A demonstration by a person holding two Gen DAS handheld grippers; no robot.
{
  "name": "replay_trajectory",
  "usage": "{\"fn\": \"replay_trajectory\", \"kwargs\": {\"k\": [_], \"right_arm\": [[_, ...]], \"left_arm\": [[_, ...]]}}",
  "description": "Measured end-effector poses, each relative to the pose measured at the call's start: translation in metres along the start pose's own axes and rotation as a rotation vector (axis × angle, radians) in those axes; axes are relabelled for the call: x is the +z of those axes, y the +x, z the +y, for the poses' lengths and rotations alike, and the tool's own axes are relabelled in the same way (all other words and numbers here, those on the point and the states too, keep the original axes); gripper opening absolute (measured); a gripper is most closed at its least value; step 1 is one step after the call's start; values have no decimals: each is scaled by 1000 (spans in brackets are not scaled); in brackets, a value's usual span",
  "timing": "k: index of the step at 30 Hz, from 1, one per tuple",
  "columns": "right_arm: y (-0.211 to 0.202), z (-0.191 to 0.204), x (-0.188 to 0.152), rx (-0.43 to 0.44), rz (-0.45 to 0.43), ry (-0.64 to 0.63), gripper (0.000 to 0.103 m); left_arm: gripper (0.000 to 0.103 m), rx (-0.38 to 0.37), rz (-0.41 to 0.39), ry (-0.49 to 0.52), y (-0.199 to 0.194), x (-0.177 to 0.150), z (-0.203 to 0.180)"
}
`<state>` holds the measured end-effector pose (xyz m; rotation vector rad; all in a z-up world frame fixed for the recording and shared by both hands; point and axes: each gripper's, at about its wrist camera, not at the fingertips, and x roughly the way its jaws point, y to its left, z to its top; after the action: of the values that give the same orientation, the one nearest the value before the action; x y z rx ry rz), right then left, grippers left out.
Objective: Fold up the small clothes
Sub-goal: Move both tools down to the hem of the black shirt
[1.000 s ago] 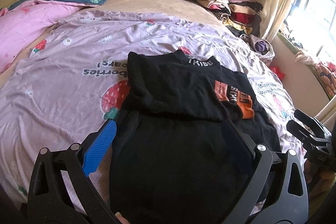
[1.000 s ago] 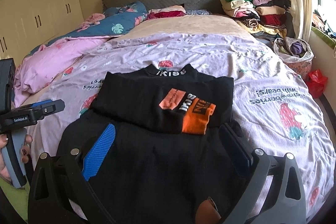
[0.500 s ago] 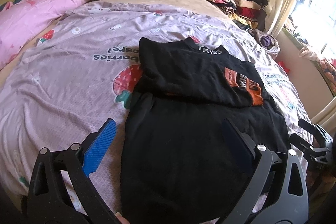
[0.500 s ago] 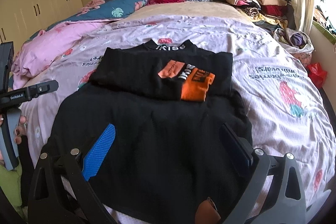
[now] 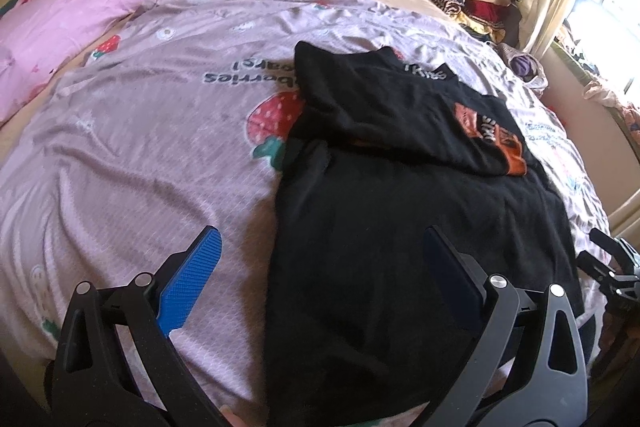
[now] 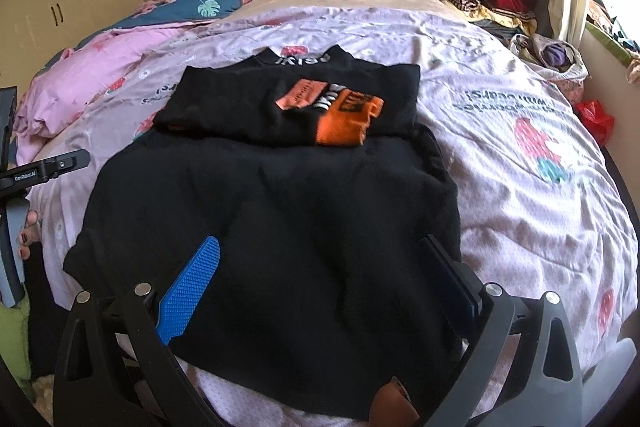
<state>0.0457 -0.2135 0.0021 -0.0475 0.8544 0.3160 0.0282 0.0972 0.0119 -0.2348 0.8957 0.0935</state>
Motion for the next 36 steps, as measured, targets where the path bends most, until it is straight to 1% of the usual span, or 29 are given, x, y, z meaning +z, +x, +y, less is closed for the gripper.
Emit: {"fn": "replay_trajectory", "kwargs": {"k": [10, 16, 17, 18, 19, 21, 22, 23, 24, 27, 34, 36], "right_arm": [[-1, -12, -17, -10, 30, 18, 98], [0, -17, -27, -21, 51, 23, 98], [-1, -18, -29, -22, 54, 25, 98], [-1, -19, -31, -25, 56, 26, 98], [-1, -20, -32, -26, 57, 26, 98], [-2, -22, -34, -30, 59, 27, 98], [-3, -23, -36, -32, 60, 26, 98], [-4, -24, -37, -33, 60, 25, 98], [-5, -24, -38, -34, 61, 23, 98], [-7, -27, -43, -36, 66, 21, 98], [-9, -32, -54, -21, 85, 22, 98], [-10, -34, -59, -19, 92, 26, 98]], "left_arm": [[93, 25, 39, -15, 2, -18, 22], [93, 24, 45, 4, 0, -33, 29], [86, 19, 47, 4, -1, -35, 30], [75, 9, 49, 3, -1, -38, 31], [69, -9, 59, -1, -1, -40, 33], [54, -38, 79, -8, 0, -45, 35], [49, -47, 84, -10, 0, -47, 36], [42, -56, 90, -10, 0, -49, 36], [38, -68, 100, -9, 0, -52, 36], [33, -89, 120, -9, 1, -58, 37], [33, -119, 172, -10, 7, -75, 38], [31, -127, 176, -10, 7, -79, 37]]}}
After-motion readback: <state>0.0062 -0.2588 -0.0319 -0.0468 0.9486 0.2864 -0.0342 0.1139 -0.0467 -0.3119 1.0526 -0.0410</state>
